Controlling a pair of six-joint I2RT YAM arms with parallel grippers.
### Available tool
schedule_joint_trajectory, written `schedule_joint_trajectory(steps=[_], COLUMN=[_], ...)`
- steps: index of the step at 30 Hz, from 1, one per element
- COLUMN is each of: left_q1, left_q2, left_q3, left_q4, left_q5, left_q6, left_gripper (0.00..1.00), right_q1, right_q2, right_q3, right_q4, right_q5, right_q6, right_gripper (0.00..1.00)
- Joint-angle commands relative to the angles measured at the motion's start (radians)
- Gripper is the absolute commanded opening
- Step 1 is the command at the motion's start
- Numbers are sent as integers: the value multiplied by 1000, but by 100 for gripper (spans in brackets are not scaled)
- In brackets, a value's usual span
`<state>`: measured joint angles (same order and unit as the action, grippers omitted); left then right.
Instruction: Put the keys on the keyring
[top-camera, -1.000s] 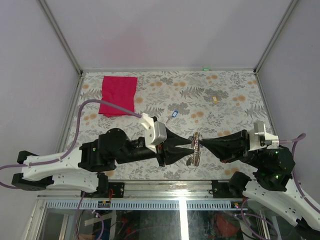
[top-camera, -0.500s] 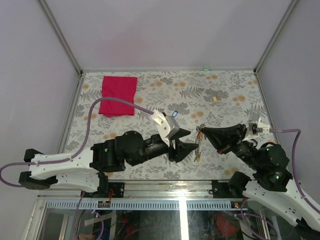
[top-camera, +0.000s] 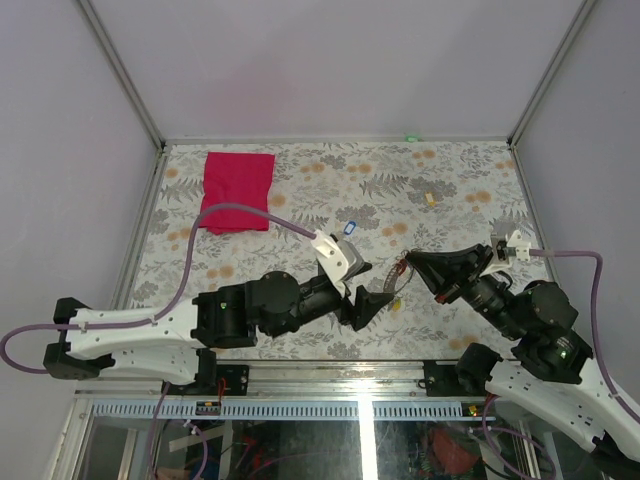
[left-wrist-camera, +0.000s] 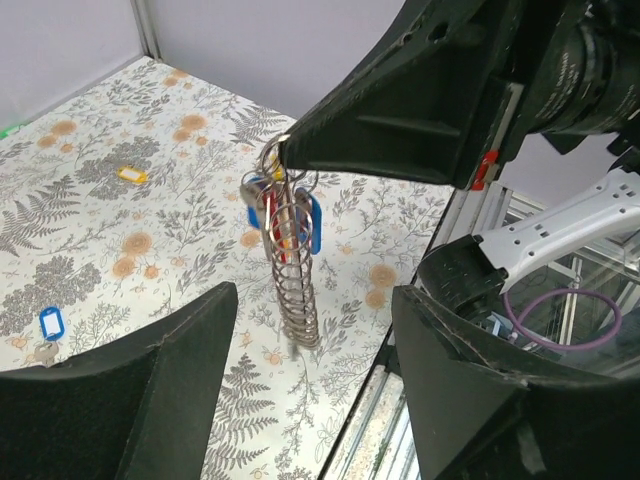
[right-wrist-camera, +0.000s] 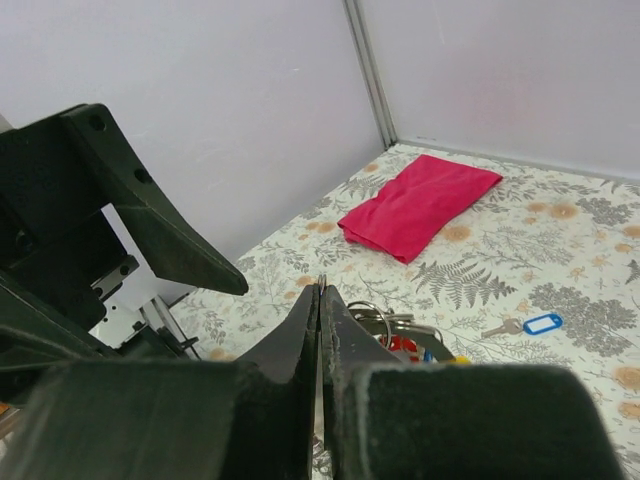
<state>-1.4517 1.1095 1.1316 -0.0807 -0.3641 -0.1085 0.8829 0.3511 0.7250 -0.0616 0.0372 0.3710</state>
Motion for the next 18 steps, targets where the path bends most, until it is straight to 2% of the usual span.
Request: schedule_joint_trajectory(steps=[1, 12, 18], left_q1=[-4, -3, -3], left_q2=[-15, 88, 155], left_q3=[-31, -43, -35], left_q4=[109, 235, 293], left_q5=[-43, -83, -213], left_q6=[1, 70, 121], left_gripper=[65, 66, 65], right_q1=[-2, -1, -1], right_q2=[-1, 33, 34], right_q3=[76, 115, 118], right_q4=[18, -27, -15], right_q5=[64, 111, 86], right_q6=[-8, 50, 72], right_gripper=[0, 0, 0])
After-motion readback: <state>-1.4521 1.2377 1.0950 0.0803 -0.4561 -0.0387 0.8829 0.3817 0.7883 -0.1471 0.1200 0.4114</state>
